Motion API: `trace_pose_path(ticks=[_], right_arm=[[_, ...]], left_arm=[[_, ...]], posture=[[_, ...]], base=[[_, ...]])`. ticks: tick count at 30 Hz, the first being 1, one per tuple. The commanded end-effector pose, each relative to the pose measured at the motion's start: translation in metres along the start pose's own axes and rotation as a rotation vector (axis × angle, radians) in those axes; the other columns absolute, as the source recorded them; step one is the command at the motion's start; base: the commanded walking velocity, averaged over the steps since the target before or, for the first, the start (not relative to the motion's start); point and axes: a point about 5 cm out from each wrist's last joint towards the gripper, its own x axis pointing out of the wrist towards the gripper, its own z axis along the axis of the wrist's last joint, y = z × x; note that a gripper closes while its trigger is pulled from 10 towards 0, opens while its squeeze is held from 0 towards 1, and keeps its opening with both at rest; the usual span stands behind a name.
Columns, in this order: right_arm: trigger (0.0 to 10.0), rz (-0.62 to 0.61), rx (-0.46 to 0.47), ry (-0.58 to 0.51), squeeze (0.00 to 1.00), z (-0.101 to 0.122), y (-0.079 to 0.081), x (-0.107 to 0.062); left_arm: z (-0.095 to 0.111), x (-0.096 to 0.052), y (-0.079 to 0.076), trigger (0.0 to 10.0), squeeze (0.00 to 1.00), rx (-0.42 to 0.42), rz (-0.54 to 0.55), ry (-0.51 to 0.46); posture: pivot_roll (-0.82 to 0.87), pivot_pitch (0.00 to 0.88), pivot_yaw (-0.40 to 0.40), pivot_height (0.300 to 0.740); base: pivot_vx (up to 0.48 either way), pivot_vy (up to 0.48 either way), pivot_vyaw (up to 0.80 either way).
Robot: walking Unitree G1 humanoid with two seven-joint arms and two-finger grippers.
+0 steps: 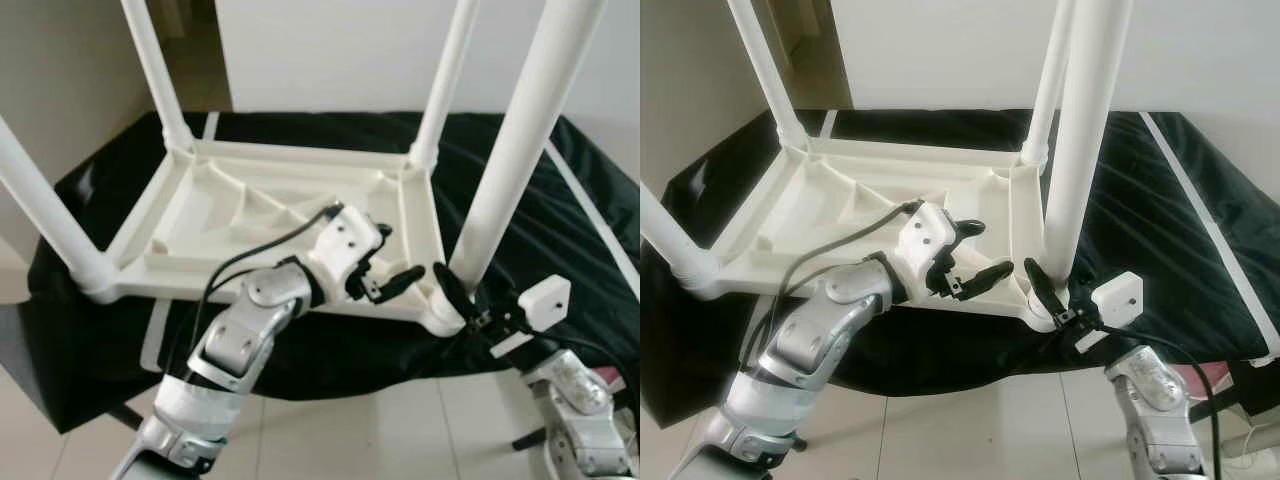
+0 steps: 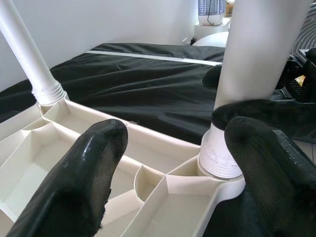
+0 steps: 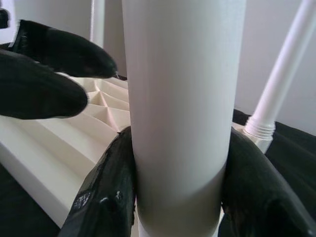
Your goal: Building children table
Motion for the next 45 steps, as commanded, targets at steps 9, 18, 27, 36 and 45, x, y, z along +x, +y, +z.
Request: trace_pose_path(ticks=[9, 18, 27, 36, 45], right_arm=[[10.0, 0.133, 0.197, 0.157, 0.00, -0.030, 0.002, -0.013], [10.0, 0.169, 0.236, 0.160, 0.00, -0.033, -0.007, -0.015], [10.0, 0.198, 0.259, 0.169, 0.00, -0.036, -0.016, -0.016], [10.0, 0.222, 0.337, 0.216, 0.00, -0.043, -0.019, -0.017], [10.0, 0.218, 0.401, 0.232, 0.00, -0.048, -0.025, -0.019]], left_arm=[[0.005, 0.000, 0.000, 10.0, 0.00, 0.009, -0.025, -0.005], [0.006, 0.001, 0.001, 10.0, 0.00, 0.014, -0.036, -0.006], [0.008, 0.002, 0.000, 10.0, 0.00, 0.019, -0.047, -0.006], [0.009, 0.003, 0.000, 10.0, 0.00, 0.017, -0.045, -0.010], [0.009, 0.003, 0.000, 10.0, 0.00, 0.015, -0.041, -0.010]], posture=[[-0.05, 0.066, 0.044, 0.740], [-0.05, 0.063, 0.061, 0.740], [-0.05, 0.061, 0.075, 0.740], [-0.04, 0.063, 0.066, 0.740], [-0.04, 0.063, 0.063, 0.740]], base=[[0.000, 0.000, 0.00], [0.000, 0.000, 0.00], [0.000, 0.000, 0.00], [0.000, 0.000, 0.00], [0.000, 0.000, 0.00]])
